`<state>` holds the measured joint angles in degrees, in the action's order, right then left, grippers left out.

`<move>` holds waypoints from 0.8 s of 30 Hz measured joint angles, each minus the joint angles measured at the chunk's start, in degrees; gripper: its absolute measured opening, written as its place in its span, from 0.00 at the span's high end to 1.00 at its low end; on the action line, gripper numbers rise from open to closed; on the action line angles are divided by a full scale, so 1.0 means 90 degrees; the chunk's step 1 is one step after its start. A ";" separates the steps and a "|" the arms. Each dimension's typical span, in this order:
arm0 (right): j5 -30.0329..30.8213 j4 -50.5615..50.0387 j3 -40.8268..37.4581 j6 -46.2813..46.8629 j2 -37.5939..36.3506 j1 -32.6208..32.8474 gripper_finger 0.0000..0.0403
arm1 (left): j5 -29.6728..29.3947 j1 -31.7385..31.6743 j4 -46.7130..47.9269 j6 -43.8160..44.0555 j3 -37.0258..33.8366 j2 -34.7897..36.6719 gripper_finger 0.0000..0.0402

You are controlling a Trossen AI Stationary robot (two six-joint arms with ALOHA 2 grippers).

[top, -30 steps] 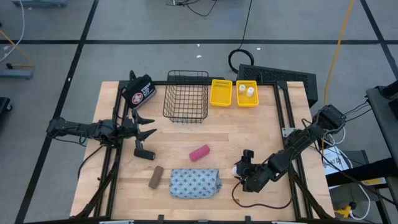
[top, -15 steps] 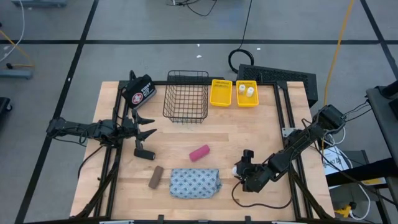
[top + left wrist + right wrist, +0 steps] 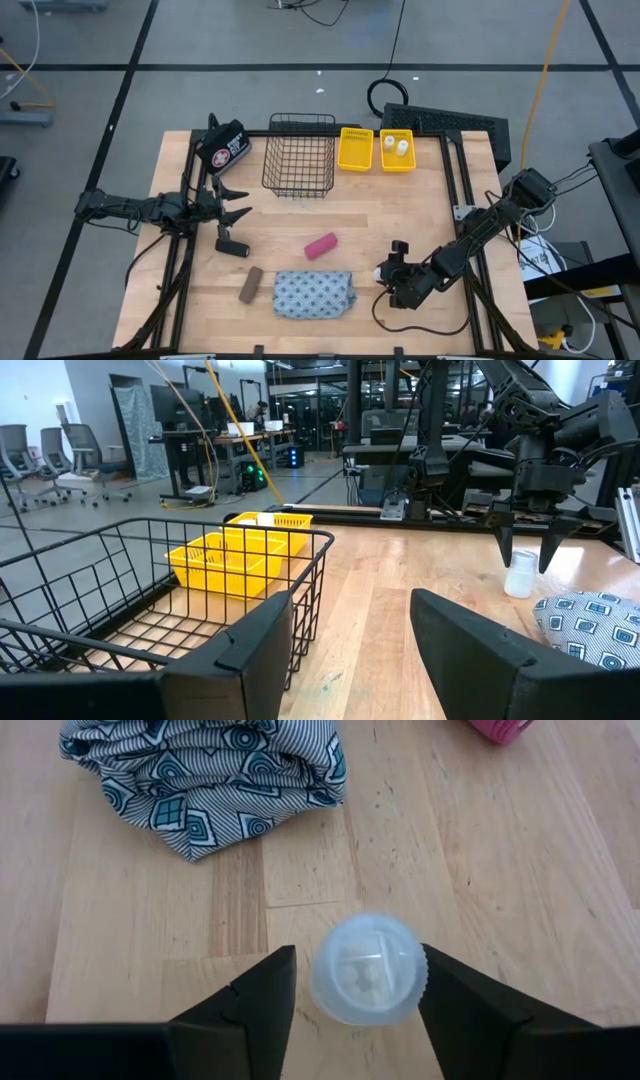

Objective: Pick & Place Medicine items
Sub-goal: Put the white medicine bottle into the right yellow basket

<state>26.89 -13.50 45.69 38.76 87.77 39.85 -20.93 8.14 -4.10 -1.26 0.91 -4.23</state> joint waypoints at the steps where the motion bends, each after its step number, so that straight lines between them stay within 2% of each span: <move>1: 0.0000 0.0000 0.0000 0.0000 0.0000 -0.0002 0.54 | 0.0000 0.0000 0.0000 0.0000 0.0000 0.0000 0.47; 19: 0.0000 0.0012 0.0000 -0.0044 0.0000 -0.0002 0.57 | -0.0001 -0.0001 0.0000 0.0002 -0.0001 0.0001 0.47; 24: 0.0000 0.0321 0.0000 -0.0098 0.0000 -0.0002 0.56 | 0.0000 -0.0002 -0.0002 0.0000 0.0000 0.0002 0.47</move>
<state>26.90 -10.61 45.69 37.88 87.77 39.83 -20.93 8.12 -4.12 -1.26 0.91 -4.21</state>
